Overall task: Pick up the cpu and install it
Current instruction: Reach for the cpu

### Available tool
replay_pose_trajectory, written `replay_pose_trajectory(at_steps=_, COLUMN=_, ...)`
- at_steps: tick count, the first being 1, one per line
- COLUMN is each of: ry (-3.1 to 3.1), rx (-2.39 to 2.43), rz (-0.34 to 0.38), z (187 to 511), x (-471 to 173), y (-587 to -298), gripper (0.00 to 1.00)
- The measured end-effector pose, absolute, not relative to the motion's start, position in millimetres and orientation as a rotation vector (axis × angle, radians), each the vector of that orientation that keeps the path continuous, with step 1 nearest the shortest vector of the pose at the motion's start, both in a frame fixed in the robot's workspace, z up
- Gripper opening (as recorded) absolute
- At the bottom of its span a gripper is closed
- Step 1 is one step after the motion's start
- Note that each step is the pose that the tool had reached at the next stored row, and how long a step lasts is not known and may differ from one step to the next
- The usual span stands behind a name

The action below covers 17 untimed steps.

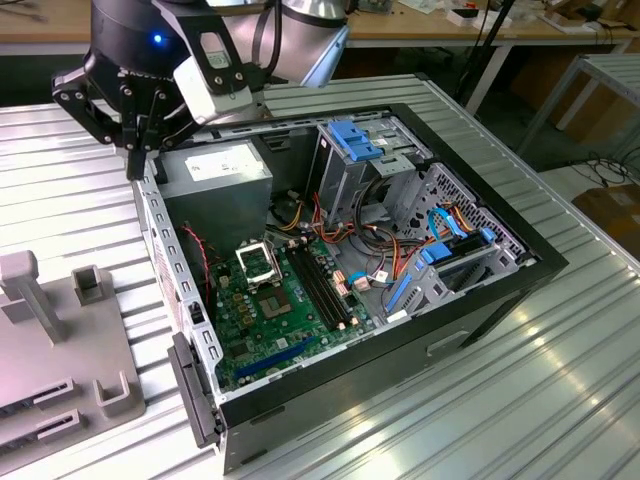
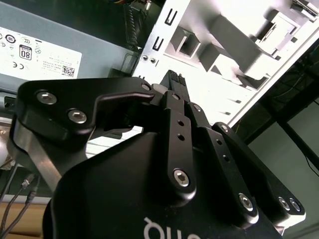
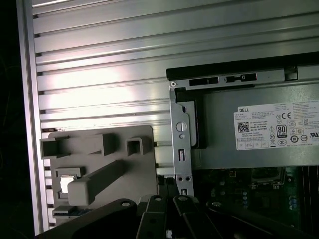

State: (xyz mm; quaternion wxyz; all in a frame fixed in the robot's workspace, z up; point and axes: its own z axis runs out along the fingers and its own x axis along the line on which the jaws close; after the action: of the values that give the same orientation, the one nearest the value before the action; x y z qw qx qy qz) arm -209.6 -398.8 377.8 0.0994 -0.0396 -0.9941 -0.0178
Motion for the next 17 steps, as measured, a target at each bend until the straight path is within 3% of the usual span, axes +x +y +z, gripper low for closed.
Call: replay_pose_trajectory(at_steps=17, ry=-2.921, rx=-0.117, rz=-0.051, z=376.5, x=-219.3, y=-398.8, gripper=0.11)
